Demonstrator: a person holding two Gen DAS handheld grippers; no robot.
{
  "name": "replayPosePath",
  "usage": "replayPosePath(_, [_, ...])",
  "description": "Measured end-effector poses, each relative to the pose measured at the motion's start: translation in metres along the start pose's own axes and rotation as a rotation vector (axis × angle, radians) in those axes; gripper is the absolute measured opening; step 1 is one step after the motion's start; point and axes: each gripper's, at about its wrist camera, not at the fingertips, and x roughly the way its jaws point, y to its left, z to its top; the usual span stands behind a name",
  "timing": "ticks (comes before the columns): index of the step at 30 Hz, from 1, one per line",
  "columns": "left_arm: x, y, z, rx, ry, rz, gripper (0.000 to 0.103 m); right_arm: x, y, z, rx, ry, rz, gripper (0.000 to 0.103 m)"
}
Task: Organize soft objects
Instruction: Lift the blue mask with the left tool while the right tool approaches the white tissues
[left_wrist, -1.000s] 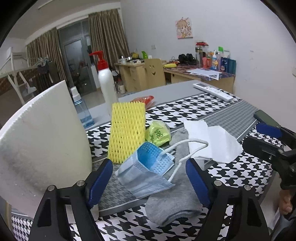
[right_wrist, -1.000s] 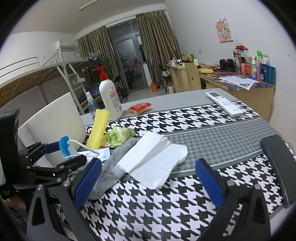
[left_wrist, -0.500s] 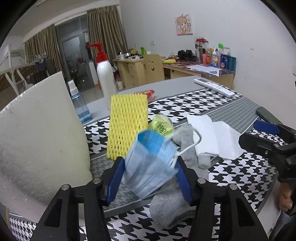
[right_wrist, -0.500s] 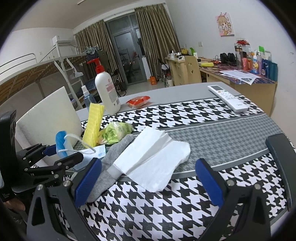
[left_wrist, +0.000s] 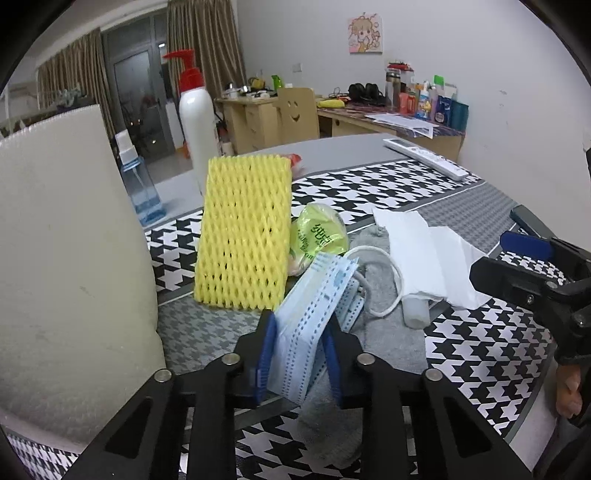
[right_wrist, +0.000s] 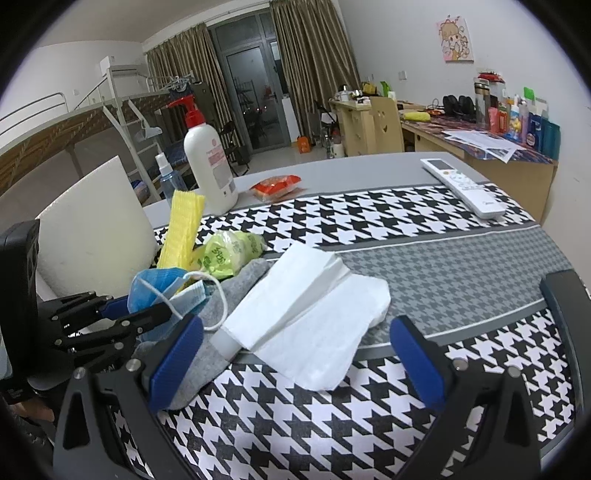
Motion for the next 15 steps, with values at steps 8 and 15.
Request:
replayPosePath(8, [0.000, 0.011, -0.001, -0.063, 0.003, -0.037, 0.014, 0.007, 0.005, 0.003, -0.014, 0.035, -0.009, 0.102])
replayPosePath(15, [-0.004, 0.013, -0.002, -0.083, -0.014, -0.051, 0.013, 0.018, 0.008, 0.007, -0.018, 0.075, -0.018, 0.095])
